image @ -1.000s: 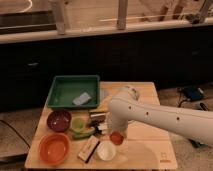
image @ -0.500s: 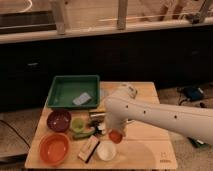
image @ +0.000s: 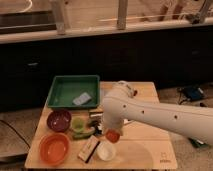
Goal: Place apple in paper cup
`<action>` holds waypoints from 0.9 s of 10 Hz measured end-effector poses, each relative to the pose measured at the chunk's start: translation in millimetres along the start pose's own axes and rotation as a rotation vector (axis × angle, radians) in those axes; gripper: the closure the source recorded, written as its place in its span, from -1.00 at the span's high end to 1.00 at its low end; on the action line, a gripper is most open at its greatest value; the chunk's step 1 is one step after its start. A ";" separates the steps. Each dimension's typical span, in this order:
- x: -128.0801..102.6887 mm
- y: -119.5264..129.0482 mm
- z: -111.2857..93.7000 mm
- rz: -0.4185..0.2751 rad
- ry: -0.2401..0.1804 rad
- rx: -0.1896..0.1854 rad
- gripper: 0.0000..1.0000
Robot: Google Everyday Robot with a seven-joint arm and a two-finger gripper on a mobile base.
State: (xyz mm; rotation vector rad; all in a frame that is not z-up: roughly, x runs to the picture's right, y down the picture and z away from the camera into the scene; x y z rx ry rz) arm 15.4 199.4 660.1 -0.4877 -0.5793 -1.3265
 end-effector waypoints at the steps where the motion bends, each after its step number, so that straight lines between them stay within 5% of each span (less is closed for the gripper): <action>1: -5.5 -6.9 -3.1 -0.017 -0.007 0.007 -1.00; 3: -13.4 -13.8 -6.0 -0.037 -0.026 0.013 -0.96; 9: -22.2 -21.6 -8.7 -0.080 -0.067 0.014 0.16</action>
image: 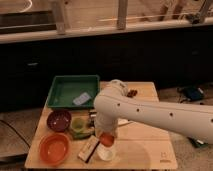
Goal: Place apple in paper cup
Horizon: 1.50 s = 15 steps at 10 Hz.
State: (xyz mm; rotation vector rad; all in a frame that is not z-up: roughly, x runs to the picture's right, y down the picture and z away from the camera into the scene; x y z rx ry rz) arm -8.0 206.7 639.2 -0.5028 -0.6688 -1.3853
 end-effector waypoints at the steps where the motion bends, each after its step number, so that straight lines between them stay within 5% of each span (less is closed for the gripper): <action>1: -0.4 0.4 0.2 -0.002 -0.004 0.001 0.40; 3: -0.9 0.1 0.3 -0.006 -0.007 0.002 0.60; 15: -2.4 -1.1 0.7 -0.034 -0.011 -0.006 0.60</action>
